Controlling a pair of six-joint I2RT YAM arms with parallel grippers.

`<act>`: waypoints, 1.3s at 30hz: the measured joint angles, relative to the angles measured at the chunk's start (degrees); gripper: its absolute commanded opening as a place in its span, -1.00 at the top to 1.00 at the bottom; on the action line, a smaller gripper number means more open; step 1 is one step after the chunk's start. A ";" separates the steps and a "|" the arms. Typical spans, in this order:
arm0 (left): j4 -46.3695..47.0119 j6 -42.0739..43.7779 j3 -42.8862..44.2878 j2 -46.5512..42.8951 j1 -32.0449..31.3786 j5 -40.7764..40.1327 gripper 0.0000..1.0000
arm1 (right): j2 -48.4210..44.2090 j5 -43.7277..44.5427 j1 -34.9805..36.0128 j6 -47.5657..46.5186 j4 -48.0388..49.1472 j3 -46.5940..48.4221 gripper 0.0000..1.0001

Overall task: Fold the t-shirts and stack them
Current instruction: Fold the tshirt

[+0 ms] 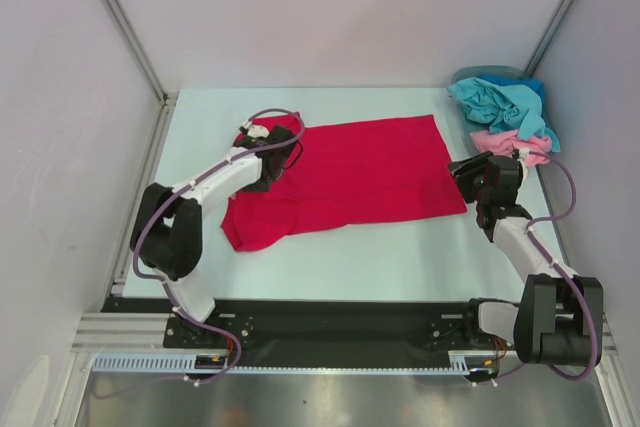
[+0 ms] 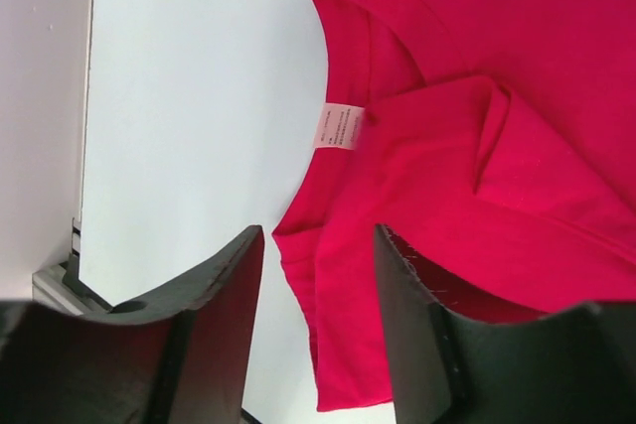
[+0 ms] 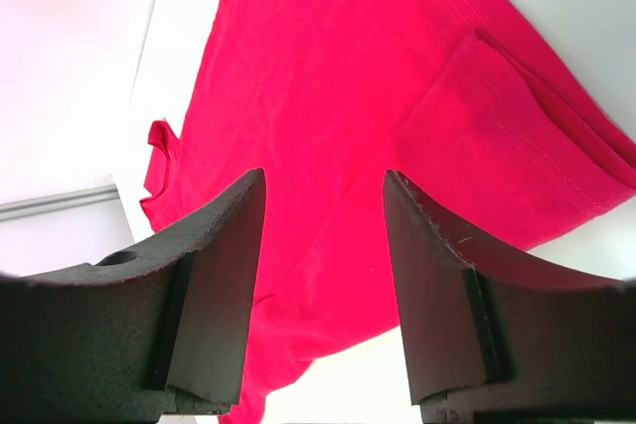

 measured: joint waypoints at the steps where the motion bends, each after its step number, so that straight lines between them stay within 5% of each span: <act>1: 0.07 -0.07 0.00 -0.02 0.02 0.11 -0.11 | 0.02 0.00 0.00 0.00 0.13 0.00 -0.11; 13: 0.50 1.20 6.58 -0.02 1.09 4.46 -0.13 | 7.19 -0.20 1.92 0.04 -0.55 5.25 -0.14; 20: 10.54 5.62 9.20 0.11 5.88 22.93 -0.13 | 21.31 -0.02 5.53 -0.02 -4.57 24.85 -0.17; 28: 19.74 5.90 12.90 6.29 15.06 43.63 -0.13 | 44.74 1.46 9.77 -6.84 -20.35 59.10 -0.22; 33: 20.87 5.25 20.31 14.43 18.51 49.05 -0.12 | 55.71 2.14 8.92 -11.85 -30.01 71.87 -0.22; 39: 19.23 3.45 29.14 23.61 23.34 48.33 -0.15 | 61.24 3.74 5.09 -15.04 -37.33 74.38 -0.22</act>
